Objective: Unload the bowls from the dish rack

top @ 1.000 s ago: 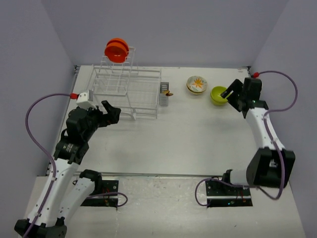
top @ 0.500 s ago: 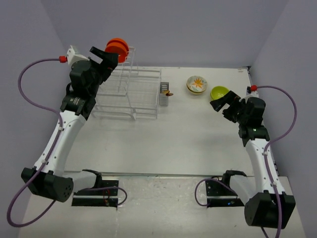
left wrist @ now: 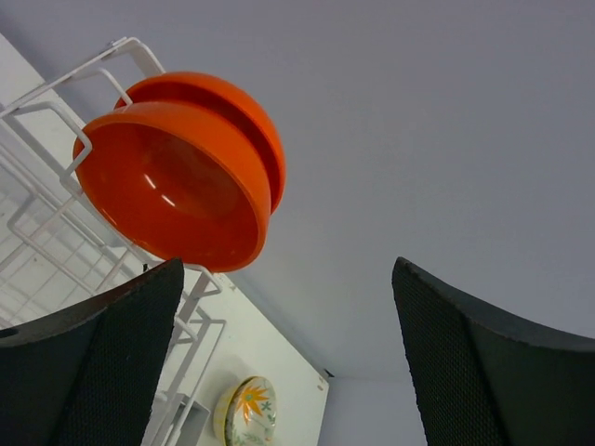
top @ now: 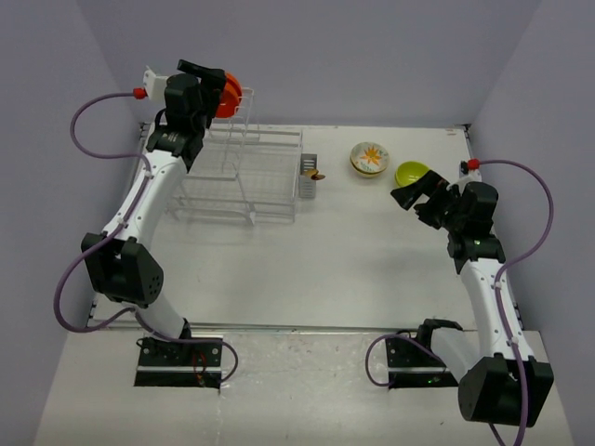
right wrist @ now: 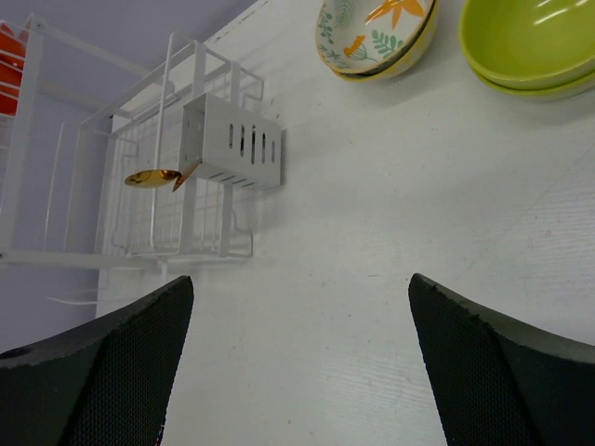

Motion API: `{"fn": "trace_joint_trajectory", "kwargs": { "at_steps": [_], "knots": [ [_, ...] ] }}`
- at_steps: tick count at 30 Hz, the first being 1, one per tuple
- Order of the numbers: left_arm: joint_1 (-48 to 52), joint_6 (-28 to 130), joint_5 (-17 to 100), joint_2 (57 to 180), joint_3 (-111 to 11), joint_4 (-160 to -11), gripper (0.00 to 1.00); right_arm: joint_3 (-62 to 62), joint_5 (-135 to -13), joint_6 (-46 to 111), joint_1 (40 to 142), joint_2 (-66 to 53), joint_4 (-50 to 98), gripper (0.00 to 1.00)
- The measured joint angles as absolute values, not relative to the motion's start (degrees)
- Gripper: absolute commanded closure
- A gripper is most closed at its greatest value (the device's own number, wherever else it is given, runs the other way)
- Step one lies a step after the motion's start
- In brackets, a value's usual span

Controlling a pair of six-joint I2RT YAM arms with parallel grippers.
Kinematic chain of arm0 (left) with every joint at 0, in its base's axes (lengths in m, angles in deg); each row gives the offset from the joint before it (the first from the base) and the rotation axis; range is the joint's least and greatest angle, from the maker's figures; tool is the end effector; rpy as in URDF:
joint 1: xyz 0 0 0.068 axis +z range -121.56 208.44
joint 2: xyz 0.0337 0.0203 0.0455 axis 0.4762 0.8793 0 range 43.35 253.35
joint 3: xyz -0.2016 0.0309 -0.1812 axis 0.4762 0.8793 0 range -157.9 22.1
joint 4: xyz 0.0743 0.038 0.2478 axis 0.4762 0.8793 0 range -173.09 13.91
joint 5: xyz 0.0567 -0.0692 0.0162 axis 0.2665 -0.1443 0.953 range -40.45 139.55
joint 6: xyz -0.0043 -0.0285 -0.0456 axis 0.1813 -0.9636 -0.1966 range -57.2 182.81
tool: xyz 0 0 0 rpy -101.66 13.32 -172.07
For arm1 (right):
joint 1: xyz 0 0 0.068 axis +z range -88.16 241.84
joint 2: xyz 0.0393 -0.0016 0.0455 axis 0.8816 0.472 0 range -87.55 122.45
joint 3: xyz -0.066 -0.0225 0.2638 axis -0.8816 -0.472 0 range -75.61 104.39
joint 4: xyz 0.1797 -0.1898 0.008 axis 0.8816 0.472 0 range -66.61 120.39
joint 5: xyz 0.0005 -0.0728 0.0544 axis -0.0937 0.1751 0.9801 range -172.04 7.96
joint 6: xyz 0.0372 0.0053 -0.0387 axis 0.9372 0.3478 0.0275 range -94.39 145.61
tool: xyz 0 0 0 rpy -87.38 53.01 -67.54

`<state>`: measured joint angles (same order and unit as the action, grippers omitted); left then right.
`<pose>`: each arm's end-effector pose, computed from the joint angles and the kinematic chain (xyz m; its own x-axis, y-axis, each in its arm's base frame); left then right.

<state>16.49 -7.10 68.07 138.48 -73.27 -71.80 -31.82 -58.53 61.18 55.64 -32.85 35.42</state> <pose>0.3880 -0.0705 0.4168 0.0376 -0.9182 -0.3944 -0.2135 0.3781 -0.9008 0.2178 -0.0093 0.3000 -0.4699 0.5875 -0.6588 0.0087 0.7493 0.6621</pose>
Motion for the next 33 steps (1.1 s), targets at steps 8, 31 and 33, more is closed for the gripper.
{"fn": "trace_joint_trajectory", "kwargs": {
  "at_steps": [8, 31, 33],
  "knots": [
    [18.4, -8.9, 68.8, 143.6, -76.7, -73.2, 0.25, -31.8, -58.3, 61.2, 55.6, -32.9, 35.2, 0.03],
    [20.1, -12.3, 67.1, 148.2, -70.6, -90.1, 0.92, -32.9, -55.0, 61.6, 55.4, -32.9, 31.7, 0.03],
    [19.6, -13.1, 65.8, 148.2, -70.0, -91.5, 0.94, -32.9, -54.8, 61.6, 55.4, -32.9, 31.5, 0.03]
  ]
}}
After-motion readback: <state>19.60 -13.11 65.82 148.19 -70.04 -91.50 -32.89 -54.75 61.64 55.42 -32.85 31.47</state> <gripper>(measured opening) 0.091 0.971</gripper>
